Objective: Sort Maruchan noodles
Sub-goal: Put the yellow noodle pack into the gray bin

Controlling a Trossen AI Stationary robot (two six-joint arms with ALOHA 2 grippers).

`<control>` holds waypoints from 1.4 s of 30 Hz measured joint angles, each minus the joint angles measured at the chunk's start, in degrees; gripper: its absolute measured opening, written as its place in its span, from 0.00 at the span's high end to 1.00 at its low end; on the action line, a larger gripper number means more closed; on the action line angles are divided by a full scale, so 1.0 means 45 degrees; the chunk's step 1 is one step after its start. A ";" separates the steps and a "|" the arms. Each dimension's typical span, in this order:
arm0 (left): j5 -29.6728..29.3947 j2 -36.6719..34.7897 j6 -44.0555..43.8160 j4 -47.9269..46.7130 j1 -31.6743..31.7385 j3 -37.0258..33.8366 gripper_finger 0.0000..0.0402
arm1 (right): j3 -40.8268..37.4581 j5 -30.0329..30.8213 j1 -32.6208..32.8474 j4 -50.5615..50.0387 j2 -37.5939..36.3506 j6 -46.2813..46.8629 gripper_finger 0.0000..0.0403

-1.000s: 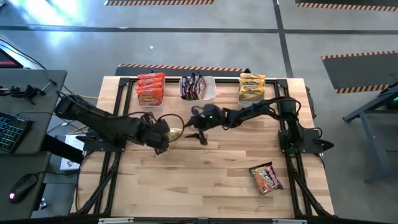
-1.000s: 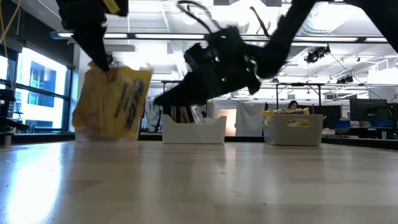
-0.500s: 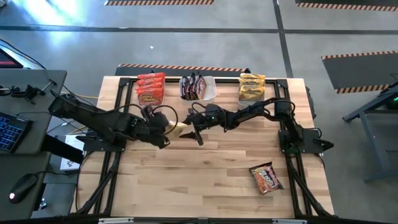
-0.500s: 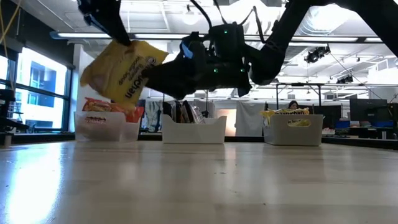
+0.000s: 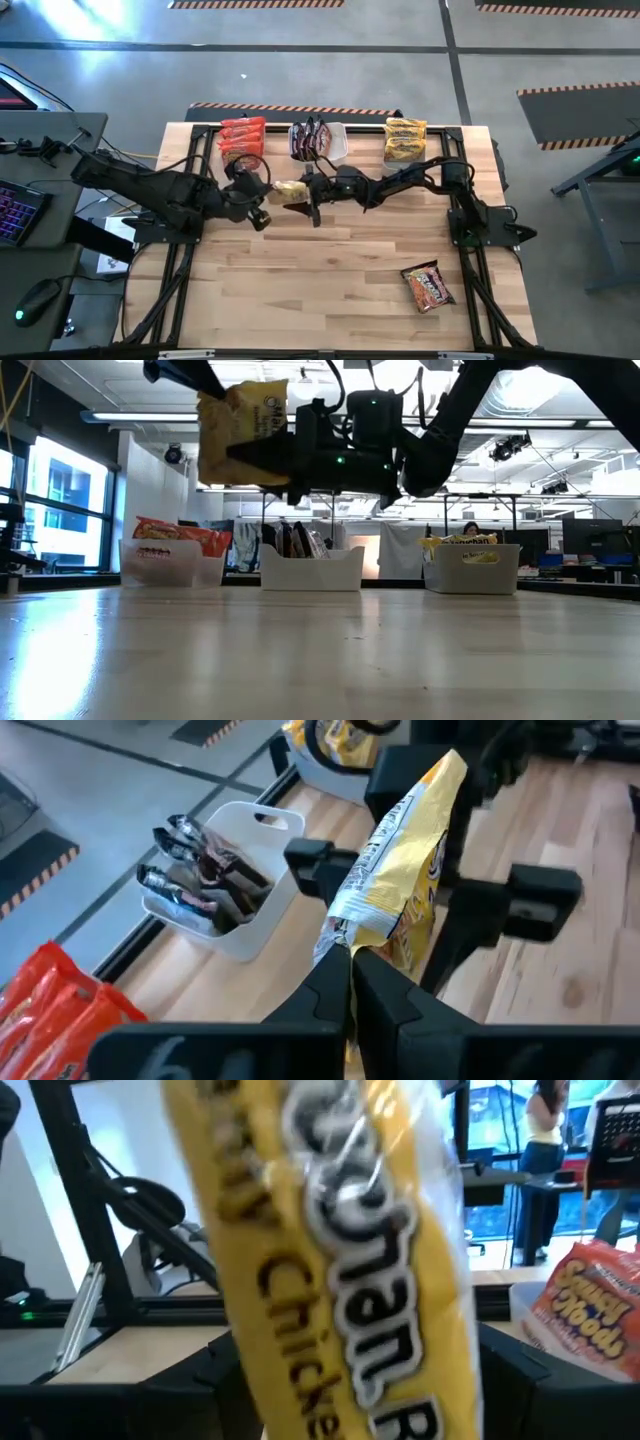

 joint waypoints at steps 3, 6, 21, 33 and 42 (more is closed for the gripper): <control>-0.0059 -0.0120 0.0084 -0.0063 0.0000 -0.0003 1.00 | 0.0000 -0.0013 -0.0111 0.0244 0.0000 0.0000 0.41; -0.0139 -0.0082 0.0084 -0.0269 0.0005 -0.0010 1.00 | 0.0000 -0.0313 -0.0184 0.0387 0.0000 0.0044 0.41; -0.0246 -0.0086 0.0162 0.0198 0.0002 -0.0010 1.00 | 0.0000 -0.0444 -0.0043 0.0906 0.0000 0.0039 0.47; -0.0500 -0.0086 -0.0174 0.0360 -0.0005 -0.0136 1.00 | 0.0000 -0.0405 -0.0029 0.1110 0.0000 0.0336 0.74; -0.0540 -0.0091 -0.0587 0.0441 -0.0067 -0.0186 0.88 | -0.0010 -0.1035 -0.0110 0.1061 -0.0071 0.0620 0.72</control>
